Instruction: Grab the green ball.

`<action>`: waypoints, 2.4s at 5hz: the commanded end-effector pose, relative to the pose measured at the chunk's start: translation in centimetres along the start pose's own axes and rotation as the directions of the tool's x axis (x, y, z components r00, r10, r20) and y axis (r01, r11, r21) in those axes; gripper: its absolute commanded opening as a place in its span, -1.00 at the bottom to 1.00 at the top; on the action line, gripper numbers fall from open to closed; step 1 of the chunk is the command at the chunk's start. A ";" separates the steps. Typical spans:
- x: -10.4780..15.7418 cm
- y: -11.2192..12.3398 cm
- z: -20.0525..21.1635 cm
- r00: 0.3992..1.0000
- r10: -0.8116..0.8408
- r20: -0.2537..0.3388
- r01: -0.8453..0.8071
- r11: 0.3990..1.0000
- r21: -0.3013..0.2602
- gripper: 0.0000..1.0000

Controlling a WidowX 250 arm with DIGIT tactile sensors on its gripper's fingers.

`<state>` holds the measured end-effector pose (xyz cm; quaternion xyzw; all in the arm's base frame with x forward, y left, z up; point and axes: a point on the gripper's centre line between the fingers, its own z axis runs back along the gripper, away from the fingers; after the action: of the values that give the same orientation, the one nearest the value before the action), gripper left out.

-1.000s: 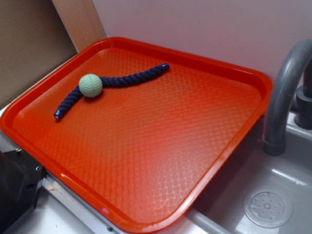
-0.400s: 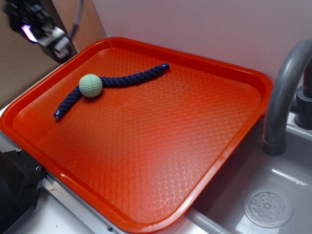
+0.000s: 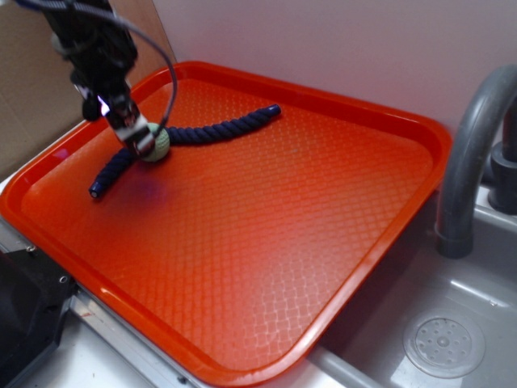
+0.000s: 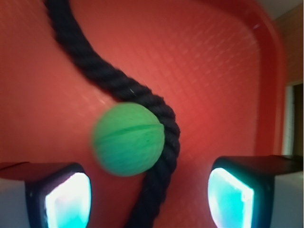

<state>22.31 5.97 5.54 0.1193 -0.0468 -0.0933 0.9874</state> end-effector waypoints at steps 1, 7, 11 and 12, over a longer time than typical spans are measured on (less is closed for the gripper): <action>0.5 1.9 -5.6 0.997 0.028 -0.068 -0.025 0.999 0.040 -1.00; -0.3 2.8 9.9 0.985 0.141 0.096 -0.124 0.978 -0.167 1.00; 0.9 -1.0 4.2 0.997 0.066 0.032 -0.057 0.972 -0.229 1.00; 1.2 -1.3 2.3 0.962 0.273 0.006 -0.259 0.920 -0.294 1.00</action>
<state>22.78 3.50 6.85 -0.0356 -0.0574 0.0292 0.9973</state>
